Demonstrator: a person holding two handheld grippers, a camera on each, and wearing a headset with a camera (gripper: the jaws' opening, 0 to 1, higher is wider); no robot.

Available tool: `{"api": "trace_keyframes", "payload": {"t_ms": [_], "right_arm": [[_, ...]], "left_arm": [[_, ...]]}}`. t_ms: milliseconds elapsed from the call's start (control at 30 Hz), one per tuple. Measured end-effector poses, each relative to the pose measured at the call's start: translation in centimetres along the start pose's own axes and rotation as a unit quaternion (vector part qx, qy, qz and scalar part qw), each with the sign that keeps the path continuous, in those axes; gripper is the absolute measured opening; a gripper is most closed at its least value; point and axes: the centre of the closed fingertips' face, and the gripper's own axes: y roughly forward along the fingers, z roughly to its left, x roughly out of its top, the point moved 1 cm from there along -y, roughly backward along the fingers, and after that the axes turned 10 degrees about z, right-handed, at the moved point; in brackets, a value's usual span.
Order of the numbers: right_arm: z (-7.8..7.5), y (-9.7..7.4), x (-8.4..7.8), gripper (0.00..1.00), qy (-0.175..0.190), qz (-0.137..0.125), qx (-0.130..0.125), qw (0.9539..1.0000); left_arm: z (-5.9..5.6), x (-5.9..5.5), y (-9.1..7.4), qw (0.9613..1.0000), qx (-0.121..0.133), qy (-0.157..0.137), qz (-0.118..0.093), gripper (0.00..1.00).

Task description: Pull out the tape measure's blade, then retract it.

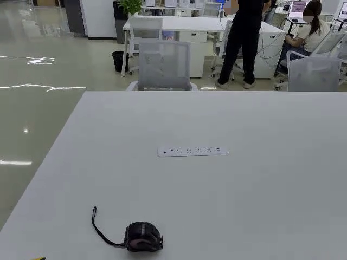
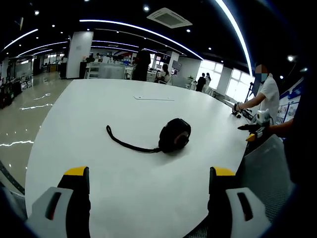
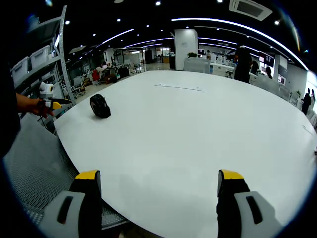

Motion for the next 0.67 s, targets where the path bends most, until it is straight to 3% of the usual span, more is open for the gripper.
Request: {"api": "trace_keyframes", "payload": {"t_ms": [200, 533, 667], "right_arm": [[0.6, -0.1, -0.4, 1.00, -0.002, 0.009, 0.006, 0.9999], [0.2, -0.2, -0.8, 1.00, 0.008, 0.013, 0.002, 0.9999], [-0.2, 0.2, -0.9, 1.00, 0.011, 0.013, 0.002, 0.9998]], "left_arm": [[0.3, -0.3, -0.2, 1.0000, 0.003, -0.001, 0.002, 0.99], [0.8, -0.2, -0.3, 0.9999, 0.012, -0.008, -0.003, 0.99], [1.2, 0.2, -0.5, 0.9995, 0.017, -0.016, -0.021, 0.99]]}}
